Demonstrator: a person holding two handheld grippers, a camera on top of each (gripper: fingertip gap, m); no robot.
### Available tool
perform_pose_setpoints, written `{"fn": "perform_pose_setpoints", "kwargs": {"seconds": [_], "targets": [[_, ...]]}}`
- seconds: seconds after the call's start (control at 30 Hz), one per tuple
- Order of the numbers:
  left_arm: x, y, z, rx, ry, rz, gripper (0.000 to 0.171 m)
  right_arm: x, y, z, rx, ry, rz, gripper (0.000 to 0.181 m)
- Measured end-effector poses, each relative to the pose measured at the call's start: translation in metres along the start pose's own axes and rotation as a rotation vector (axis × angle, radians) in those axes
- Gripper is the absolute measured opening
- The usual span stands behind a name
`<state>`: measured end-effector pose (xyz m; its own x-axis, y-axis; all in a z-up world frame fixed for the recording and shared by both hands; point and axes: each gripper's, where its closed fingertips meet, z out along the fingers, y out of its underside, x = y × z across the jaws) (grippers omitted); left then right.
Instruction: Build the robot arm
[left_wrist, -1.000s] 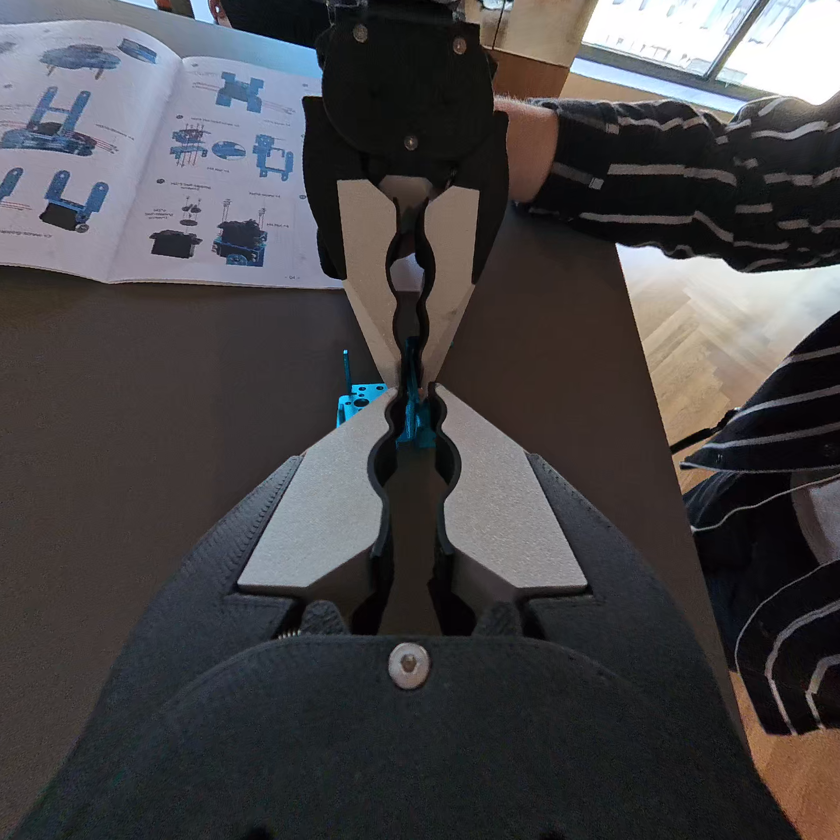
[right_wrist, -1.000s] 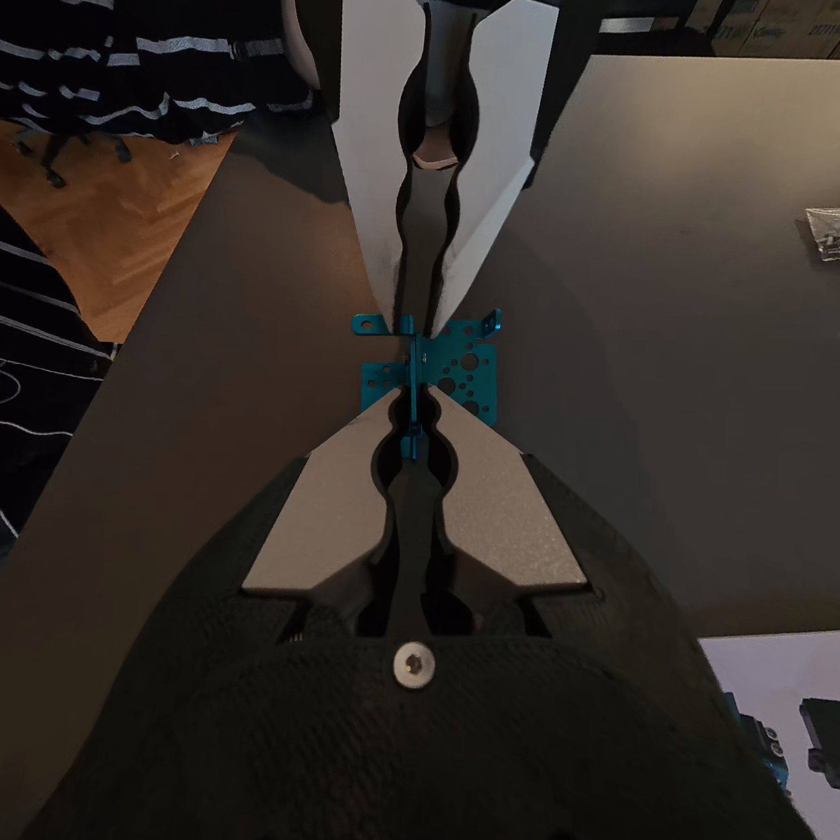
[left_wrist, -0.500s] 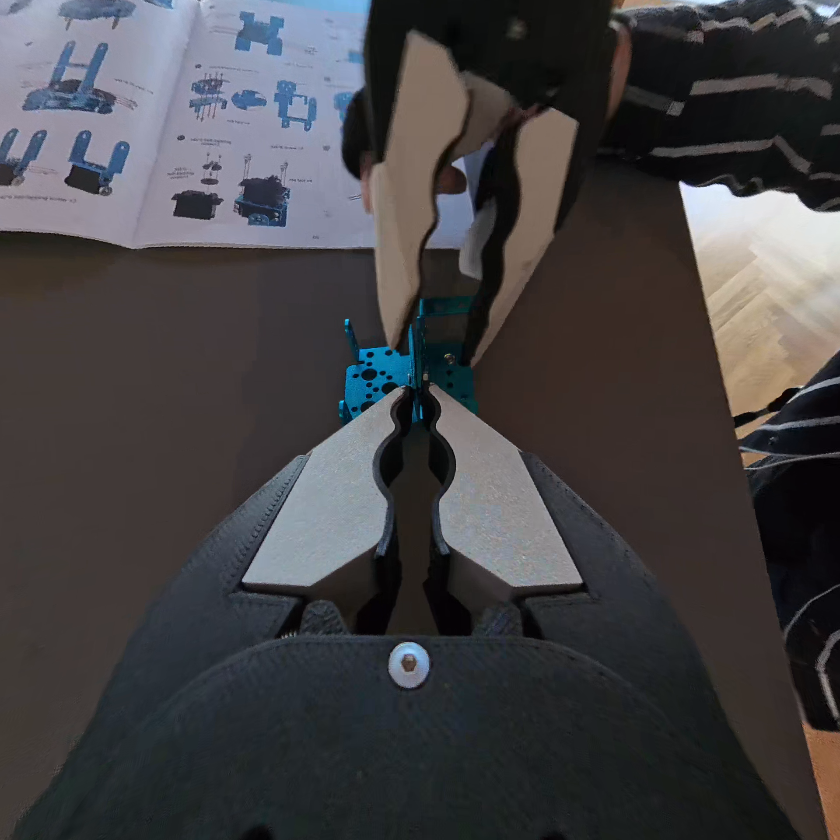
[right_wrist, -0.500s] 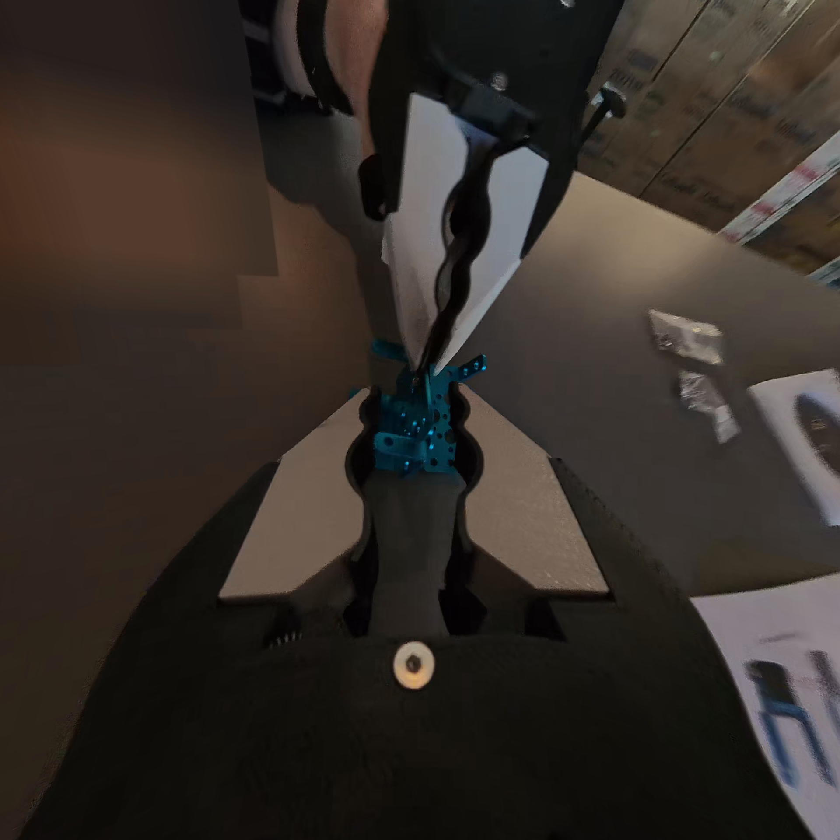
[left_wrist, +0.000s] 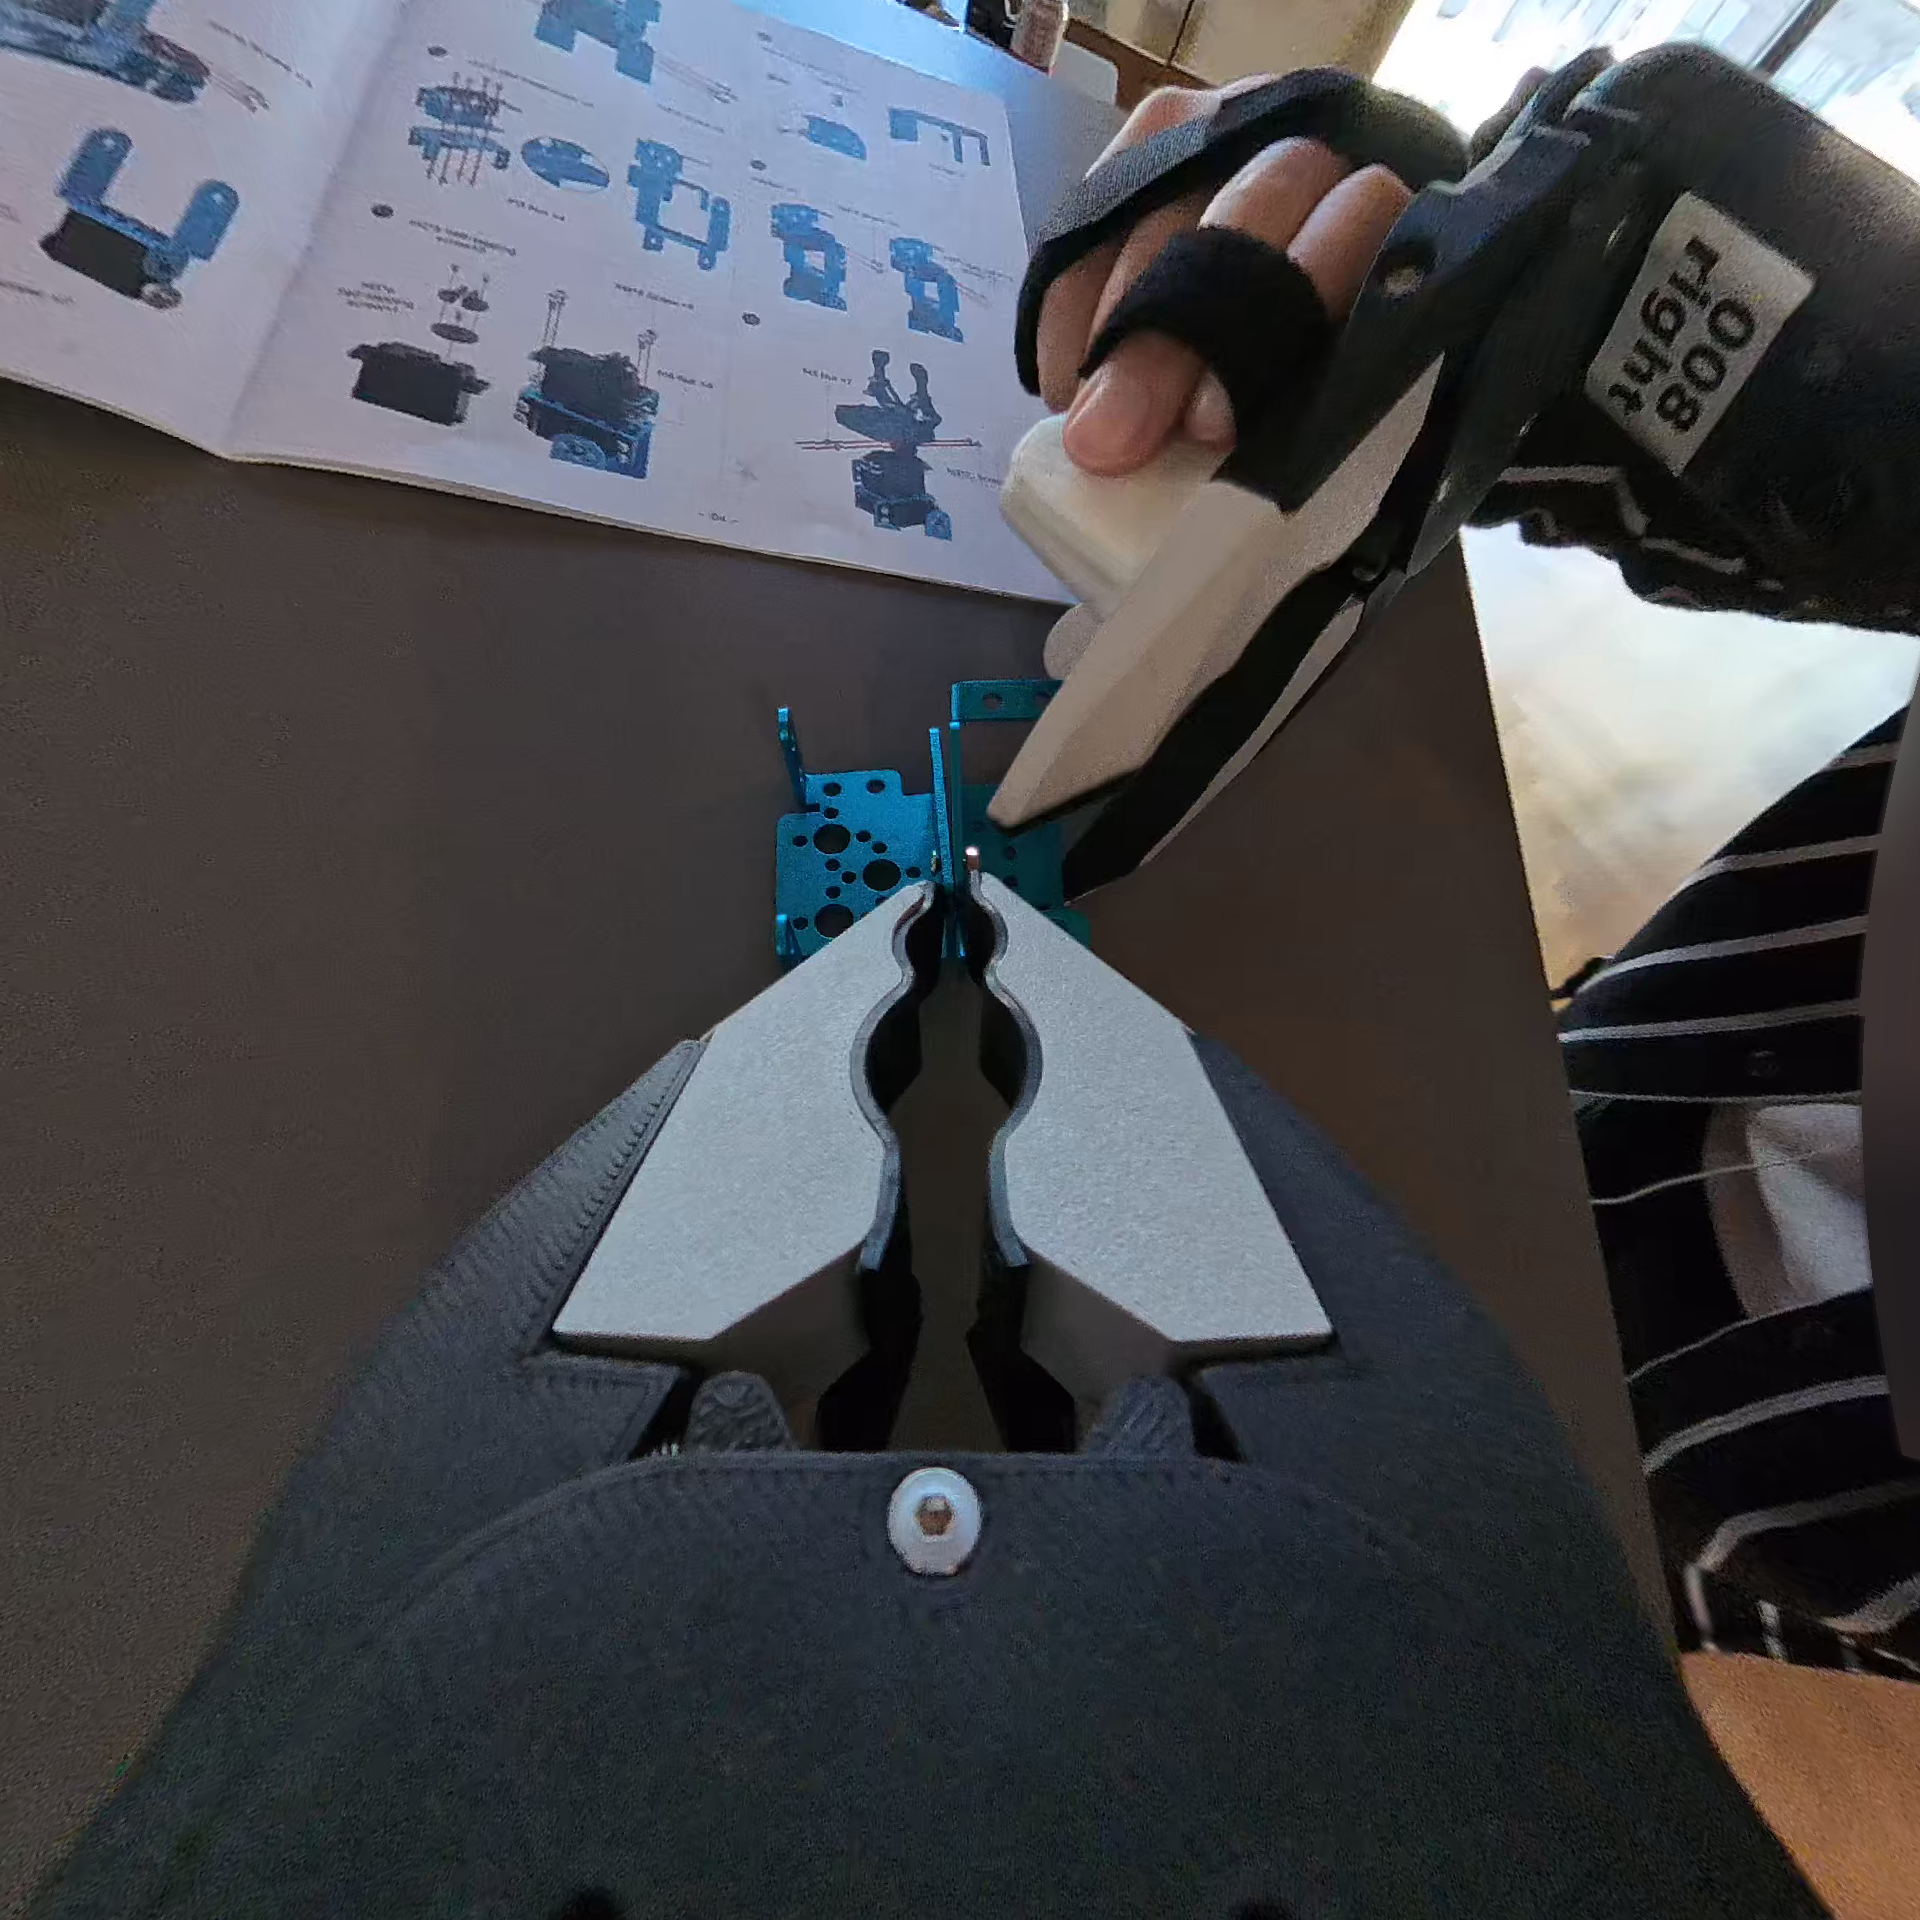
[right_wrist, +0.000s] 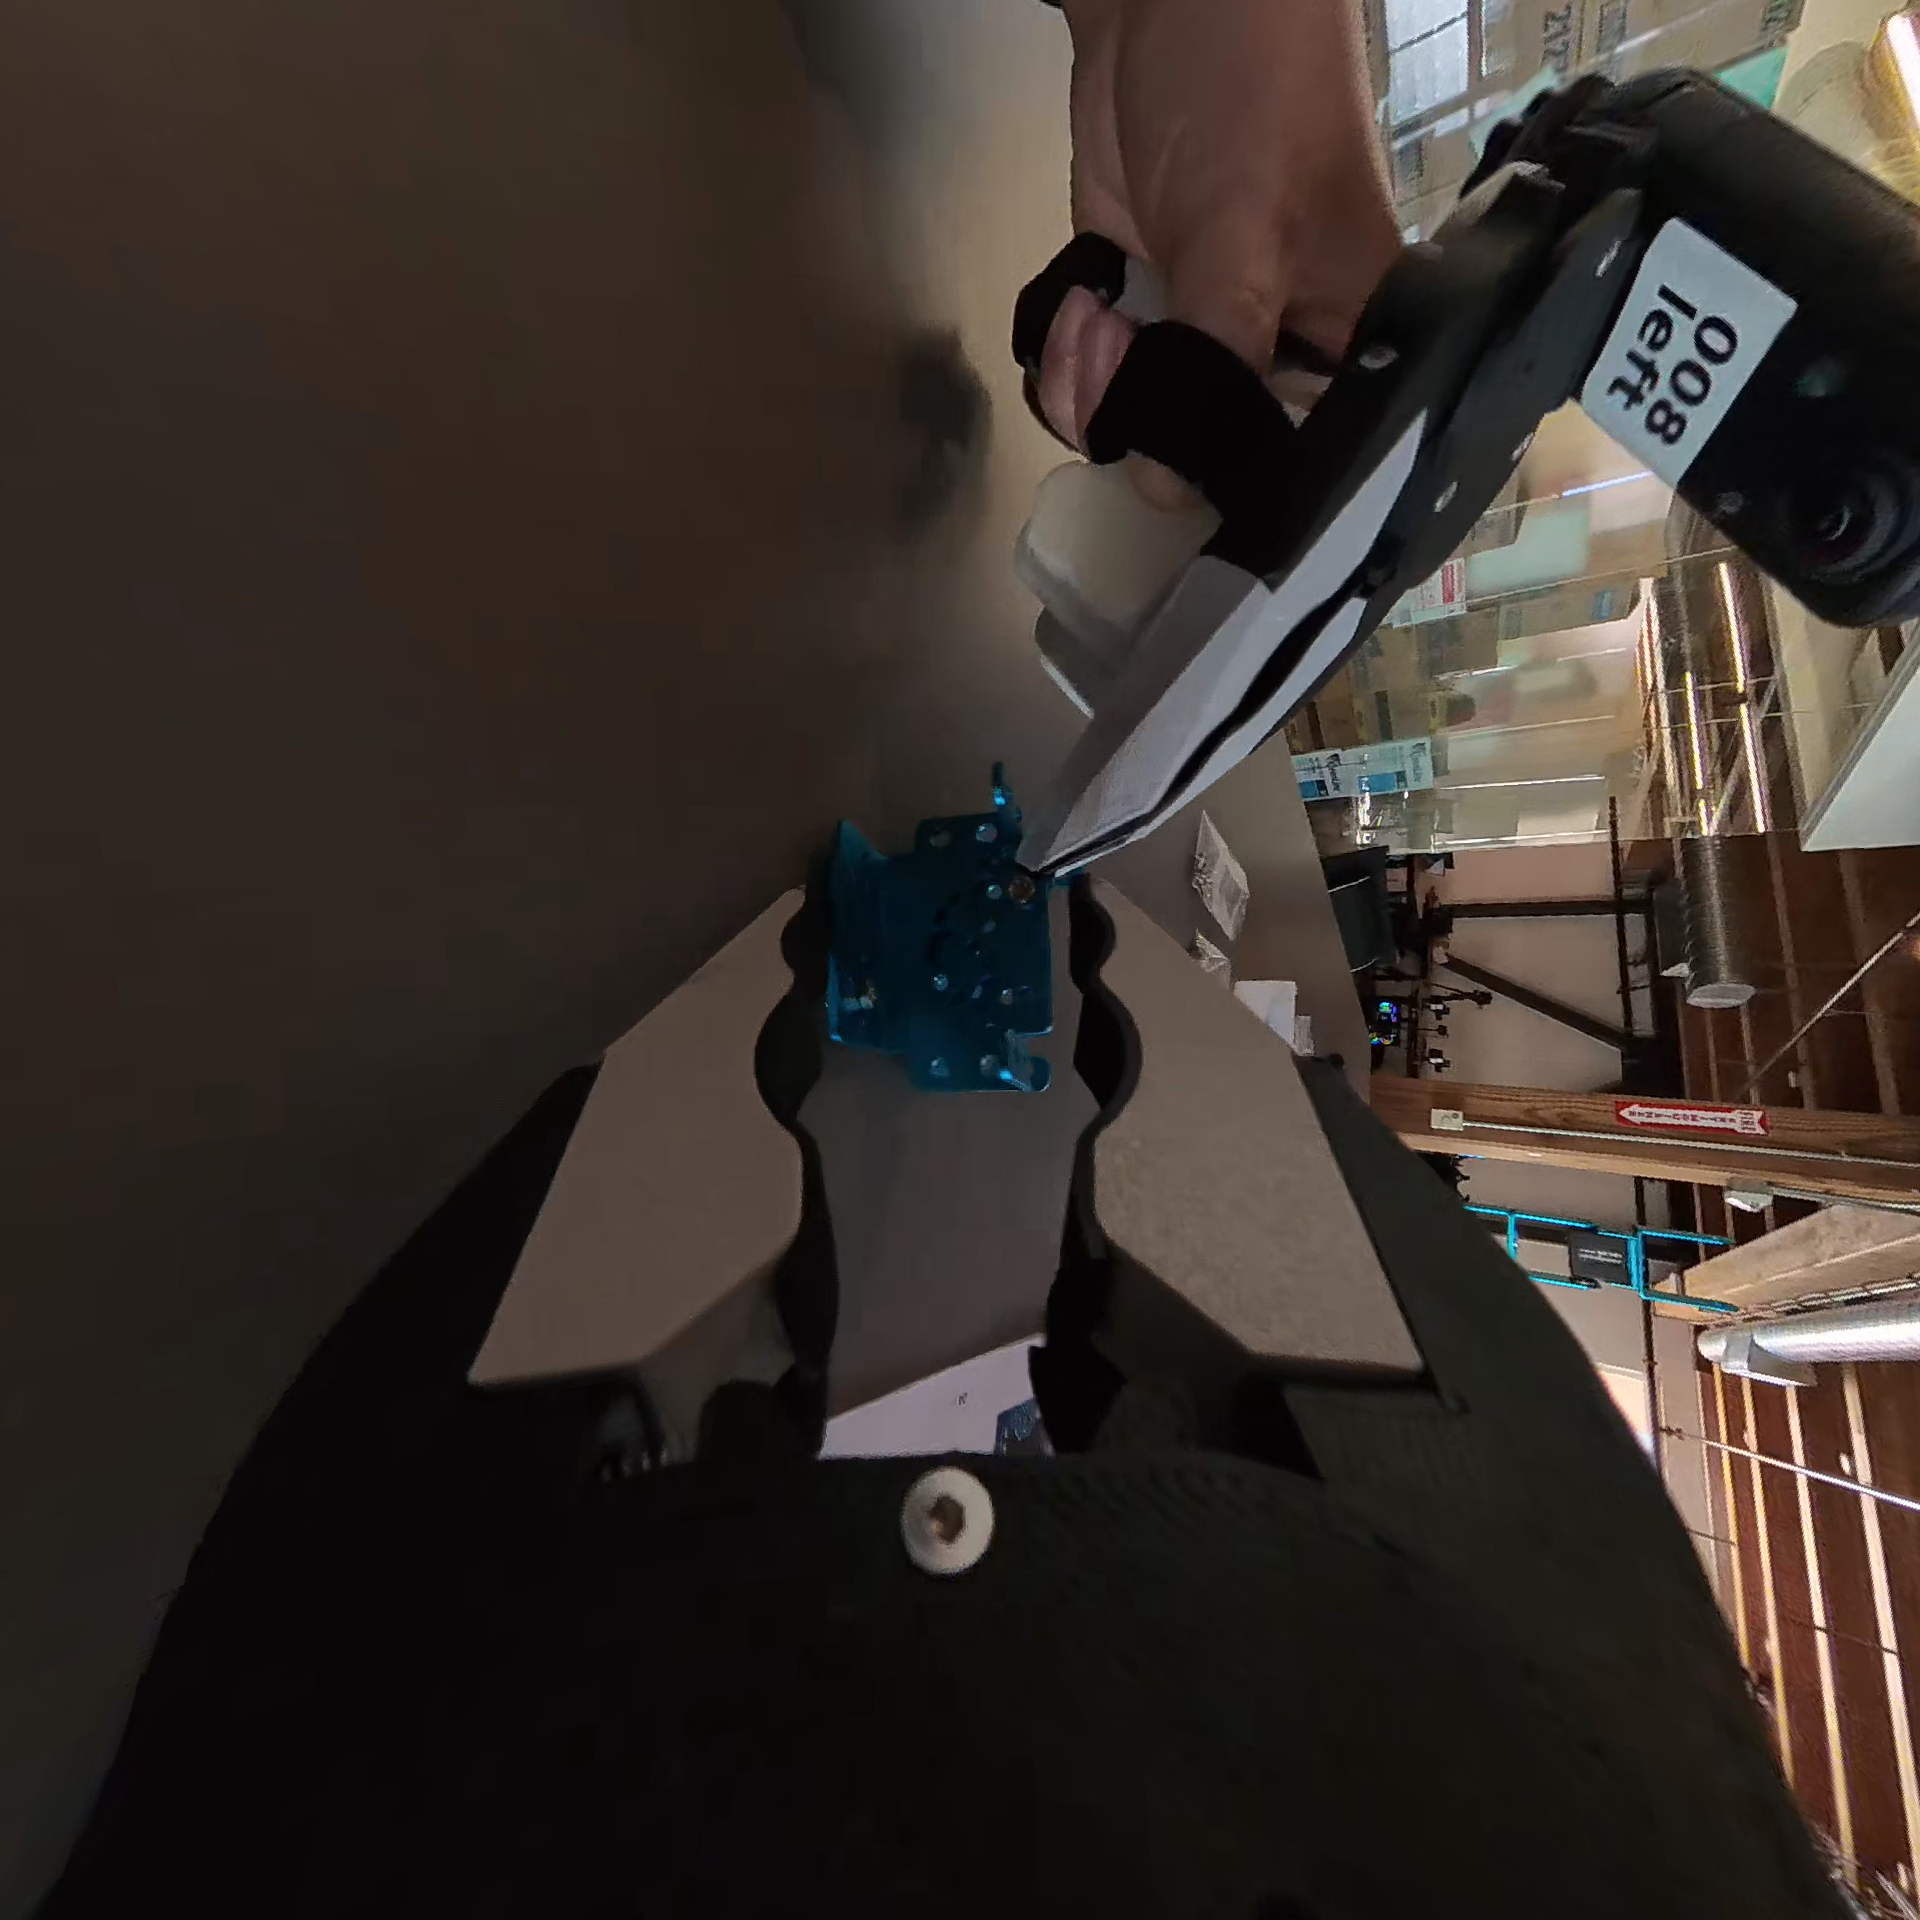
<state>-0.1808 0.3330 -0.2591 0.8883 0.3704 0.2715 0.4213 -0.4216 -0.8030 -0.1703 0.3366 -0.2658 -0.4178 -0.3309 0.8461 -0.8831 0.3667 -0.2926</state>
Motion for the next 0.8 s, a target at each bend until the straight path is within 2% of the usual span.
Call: {"fn": "perform_pose_setpoints", "kwargs": {"seconds": [0.23, 0.53, 0.67, 0.8], "targets": [[-0.0016, 0.0, 0.0007, 0.014, 0.06, -0.069, 0.002, -0.0018, 0.0012, 0.004, -0.005, -0.017, 0.023, 0.039], [-0.0029, 0.0001, 0.0002, 0.013, 0.054, -0.052, 0.003, -0.0012, 0.004, 0.0056, -0.013, -0.036, 0.07, 0.038], [-0.004, 0.0002, 0.0004, 0.012, 0.049, -0.055, 0.003, -0.0018, 0.0053, 0.0057, -0.011, -0.068, 0.147, 0.037], [-0.0033, 0.0, 0.0006, 0.014, 0.057, -0.062, 0.003, 0.0002, 0.005, 0.0053, -0.007, -0.038, 0.105, 0.04]]}}
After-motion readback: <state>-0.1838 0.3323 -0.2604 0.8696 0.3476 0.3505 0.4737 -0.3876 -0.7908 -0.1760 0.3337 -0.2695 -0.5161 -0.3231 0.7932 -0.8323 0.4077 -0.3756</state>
